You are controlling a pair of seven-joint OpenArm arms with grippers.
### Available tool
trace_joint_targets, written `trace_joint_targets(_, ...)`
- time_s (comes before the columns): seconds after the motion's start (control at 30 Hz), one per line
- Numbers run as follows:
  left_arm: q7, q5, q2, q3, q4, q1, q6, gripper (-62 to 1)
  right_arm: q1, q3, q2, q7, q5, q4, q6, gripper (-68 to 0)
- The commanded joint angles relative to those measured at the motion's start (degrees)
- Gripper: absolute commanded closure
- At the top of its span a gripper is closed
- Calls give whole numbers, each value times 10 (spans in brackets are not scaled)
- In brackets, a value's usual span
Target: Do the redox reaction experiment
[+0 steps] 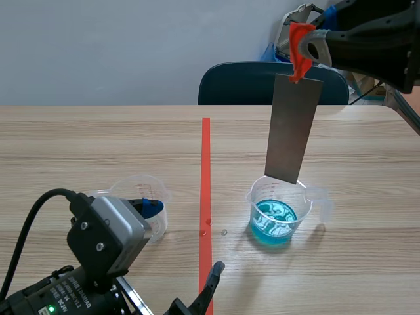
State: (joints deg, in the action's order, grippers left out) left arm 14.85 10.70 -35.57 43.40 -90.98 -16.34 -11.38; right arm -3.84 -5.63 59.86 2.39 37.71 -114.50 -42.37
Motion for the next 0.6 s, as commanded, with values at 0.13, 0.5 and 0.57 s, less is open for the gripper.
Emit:
trace_joint_targets(0.13, 8, 2, 3, -1, -10, 0, 1, -623, 7, 12, -1, 2, 4, -7, -4, -8)
trace_joint_targets(0.5, 8, 2, 3, -1, -10, 0, 1, -623, 7, 12, -5, -1, 4, -7, -4, -8)
trace_joint_targets(0.57, 8, 2, 3, -1, -10, 0, 1, -623, 7, 12, -5, -2, 4, -7, -4, -8)
